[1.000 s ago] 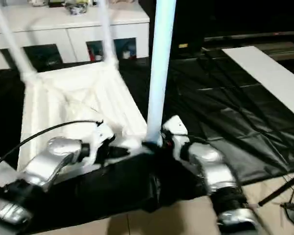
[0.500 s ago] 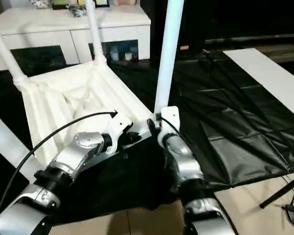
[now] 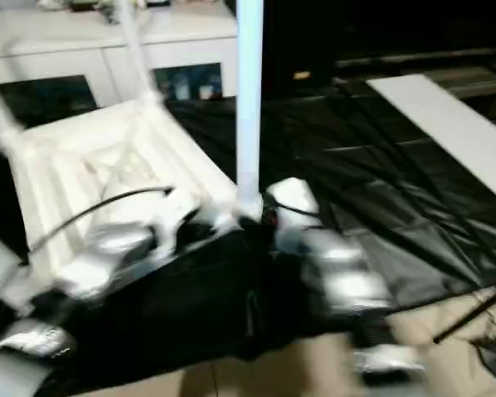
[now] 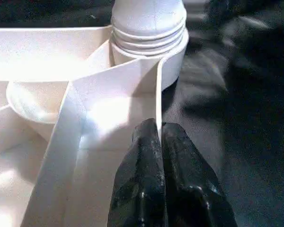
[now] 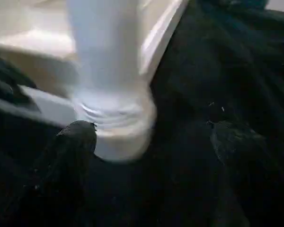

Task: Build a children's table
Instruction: Rotate leg to tighten

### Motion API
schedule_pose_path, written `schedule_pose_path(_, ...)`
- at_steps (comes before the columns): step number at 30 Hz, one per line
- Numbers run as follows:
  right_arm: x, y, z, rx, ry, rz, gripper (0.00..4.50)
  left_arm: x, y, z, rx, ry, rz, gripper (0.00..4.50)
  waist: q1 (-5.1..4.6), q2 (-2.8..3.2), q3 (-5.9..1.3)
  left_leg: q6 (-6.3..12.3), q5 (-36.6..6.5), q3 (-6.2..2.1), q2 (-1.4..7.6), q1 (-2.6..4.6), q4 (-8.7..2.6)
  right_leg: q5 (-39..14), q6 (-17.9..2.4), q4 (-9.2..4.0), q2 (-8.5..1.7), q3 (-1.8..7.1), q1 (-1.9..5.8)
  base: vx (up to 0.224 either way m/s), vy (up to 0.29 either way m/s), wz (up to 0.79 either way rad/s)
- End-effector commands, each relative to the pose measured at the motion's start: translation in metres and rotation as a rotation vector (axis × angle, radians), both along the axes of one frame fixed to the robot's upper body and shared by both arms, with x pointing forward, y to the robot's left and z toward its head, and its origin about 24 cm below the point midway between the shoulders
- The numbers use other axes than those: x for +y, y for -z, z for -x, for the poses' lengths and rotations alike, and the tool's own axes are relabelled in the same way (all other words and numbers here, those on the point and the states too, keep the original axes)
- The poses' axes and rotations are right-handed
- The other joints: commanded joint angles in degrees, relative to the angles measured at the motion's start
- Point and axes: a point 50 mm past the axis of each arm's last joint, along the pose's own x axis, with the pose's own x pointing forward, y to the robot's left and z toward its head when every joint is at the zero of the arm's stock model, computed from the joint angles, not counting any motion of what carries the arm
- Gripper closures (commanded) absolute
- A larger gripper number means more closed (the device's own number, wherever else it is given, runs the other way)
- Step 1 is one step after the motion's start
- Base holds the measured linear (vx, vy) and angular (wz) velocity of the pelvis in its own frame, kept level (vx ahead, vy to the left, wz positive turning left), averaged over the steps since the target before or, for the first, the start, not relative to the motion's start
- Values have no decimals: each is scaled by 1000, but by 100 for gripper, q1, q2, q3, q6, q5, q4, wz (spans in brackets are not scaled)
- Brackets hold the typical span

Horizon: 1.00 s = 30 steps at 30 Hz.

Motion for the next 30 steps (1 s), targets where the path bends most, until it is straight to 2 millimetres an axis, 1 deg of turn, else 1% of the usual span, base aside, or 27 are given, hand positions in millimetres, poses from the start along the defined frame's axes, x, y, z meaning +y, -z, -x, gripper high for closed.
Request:
schedule_pose_path(1,9,-3,6,-9,-123,-2,31,-3,7,10,53,92,2,450,35,-73,-378,588,-839,-54,185,-5,-351,-808,-1454,-323,-286,222,354,0,0,0)
schedule_pose_path(2,7,-3,9,6,-174,9,31,1,6,14,73,127,3,450,35,-61,-372,595,-935,-48,200,20,-355,-885,-1490,-332,-286,220,337,0,0,0)
schedule_pose_path(3,5,-4,12,18,-212,14,31,4,4,17,88,150,5,450,50,-63,-378,582,-939,-47,214,25,-356,-857,-1520,-315,-279,218,343,0,0,0)
schedule_pose_path(4,5,-4,12,18,-212,14,31,4,4,17,88,150,5,450,56,-59,-368,581,-952,-45,224,26,-364,-864,-1527,-316,-274,220,335,0,0,0)
schedule_pose_path(5,7,-5,15,50,-275,2,31,7,1,22,119,196,24,450,74,-59,-365,553,-1017,-40,233,41,-371,-926,-1543,-309,-269,217,336,0,0,0)
schedule_pose_path(6,8,-5,17,67,-310,-6,31,9,0,24,132,214,31,450,80,-61,-363,543,-1035,-37,238,38,-373,-958,-1541,-312,-275,221,330,0,0,0)
schedule_pose_path(7,8,-5,17,67,-310,-6,31,9,0,24,132,214,31,450,92,-54,-358,519,-1064,-31,242,51,-377,-991,-1545,-315,-270,226,319,0,0,0)
schedule_pose_path(8,11,-4,21,93,-370,-12,31,11,-2,27,149,242,41,450,101,-66,-354,486,-1121,-26,240,58,-378,-1063,-1530,-320,-272,230,311,0,0,0)
schedule_pose_path(9,11,-4,21,93,-370,-12,31,11,-2,27,149,242,41,450,113,-63,-350,464,-1154,-19,245,61,-381,-1122,-1522,-328,-282,237,305,0,0,0)
schedule_pose_path(10,13,-3,22,102,-396,-10,31,12,-3,28,153,251,45,450,114,-74,-349,447,-1151,-20,242,51,-381,-1143,-1513,-325,-284,235,312,0,0,0)
schedule_pose_path(11,14,-1,22,104,-409,-2,31,12,-3,29,154,254,45,450,123,-71,-344,418,-1174,-18,239,60,-387,-1225,-1479,-339,-282,237,300,0,0,0)
schedule_pose_path(12,16,1,21,103,-414,8,31,12,-3,29,153,255,43,450,121,-89,-350,388,-1179,-24,237,55,-384,-1263,-1462,-331,-292,239,305,0,0,0)
schedule_pose_path(15,21,4,18,99,-417,28,31,13,-3,28,148,248,36,450,106,-85,-346,321,-1188,-29,227,52,-390,-1383,-1401,-352,-296,241,306,0,0,0)
schedule_pose_path(16,22,4,18,99,-420,34,31,13,-3,28,146,245,35,450,104,-94,-350,316,-1177,-27,227,56,-386,-1365,-1397,-347,-295,242,303,0,0,0)
schedule_pose_path(17,23,5,17,104,-429,43,46,13,-3,28,145,241,33,450,105,-83,-357,319,-1115,-29,224,55,-382,-1275,-1409,-334,-288,243,309,0,0,0)
schedule_pose_path(18,24,6,17,105,-432,47,46,13,-3,28,145,240,32,450,103,-85,-358,328,-1085,-27,223,54,-379,-1225,-1424,-330,-287,241,309,0,0,0)
schedule_pose_path(19,26,6,15,101,-431,49,57,13,-3,28,147,240,31,450,105,-87,-358,347,-1055,-22,220,51,-374,-1167,-1438,-326,-284,240,313,0,0,0)
schedule_pose_path(20,27,5,14,101,-430,44,57,13,-3,28,147,239,31,450,101,-97,-359,365,-1039,-22,218,41,-370,-1156,-1440,-318,-290,240,320,0,0,0)
schedule_pose_path(23,30,4,12,96,-429,28,89,13,-4,28,147,238,32,450,105,-90,-362,389,-1001,-19,219,45,-362,-1144,-1444,-316,-289,242,317,0,0,0)
schedule_pose_path(24,32,4,12,94,-428,21,89,13,-4,28,147,238,32,450,108,-85,-366,391,-990,-20,223,51,-363,-1130,-1452,-311,-288,239,315,0,0,0)
schedule_pose_path(27,35,4,11,91,-437,0,122,13,-4,28,148,238,33,450,103,-81,-373,407,-934,-25,223,44,-362,-1017,-1485,-294,-280,232,321,0,0,0)
schedule_pose_path(28,37,4,11,90,-444,-6,122,13,-4,28,149,238,33,450,102,-83,-370,407,-952,-22,222,43,-359,-1020,-1491,-297,-282,233,322,0,0,0)
schedule_pose_path(30,38,5,11,94,-453,-9,145,13,-4,28,149,238,33,450,103,-81,-372,398,-988,-20,221,50,-359,-1055,-1496,-302,-284,234,320,0,0,0)
